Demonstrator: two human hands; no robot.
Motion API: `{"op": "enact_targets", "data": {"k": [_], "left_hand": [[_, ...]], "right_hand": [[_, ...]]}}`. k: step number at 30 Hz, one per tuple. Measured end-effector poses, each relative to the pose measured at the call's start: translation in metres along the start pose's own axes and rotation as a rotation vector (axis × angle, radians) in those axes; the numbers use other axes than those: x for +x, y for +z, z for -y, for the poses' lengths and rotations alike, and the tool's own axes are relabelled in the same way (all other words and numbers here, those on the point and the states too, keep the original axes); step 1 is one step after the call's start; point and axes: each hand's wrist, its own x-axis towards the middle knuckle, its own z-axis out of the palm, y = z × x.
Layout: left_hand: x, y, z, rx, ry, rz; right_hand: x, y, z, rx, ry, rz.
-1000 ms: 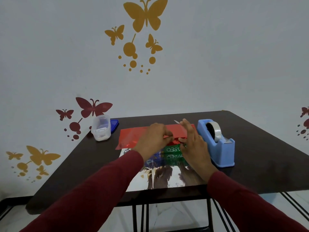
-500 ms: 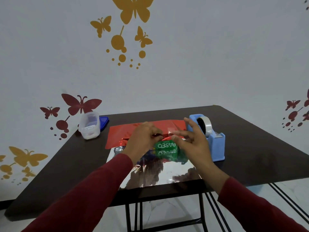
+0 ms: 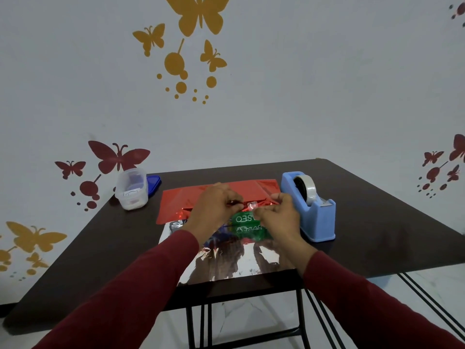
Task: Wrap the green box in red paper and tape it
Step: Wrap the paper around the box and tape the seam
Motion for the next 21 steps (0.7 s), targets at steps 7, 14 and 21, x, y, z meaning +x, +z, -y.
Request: {"op": "enact_targets", "data": {"k": [7,14,21], "left_hand": [[-0.001,0.0,0.001,-0.013,0.002,-0.006],[0.0,0.002,0.004,-0.039,0.013,-0.013],[0.001,0.001,0.006,-0.032,0.026,0.0]], "right_hand": [[0.002,0.009,-0.007,-0.039,-0.022,-0.051],[0.008,0.017,-0.01,-0.066,0.025,-0.103],[0.004,0.004,0.003,-0.472,-0.065,-0.117]]}}
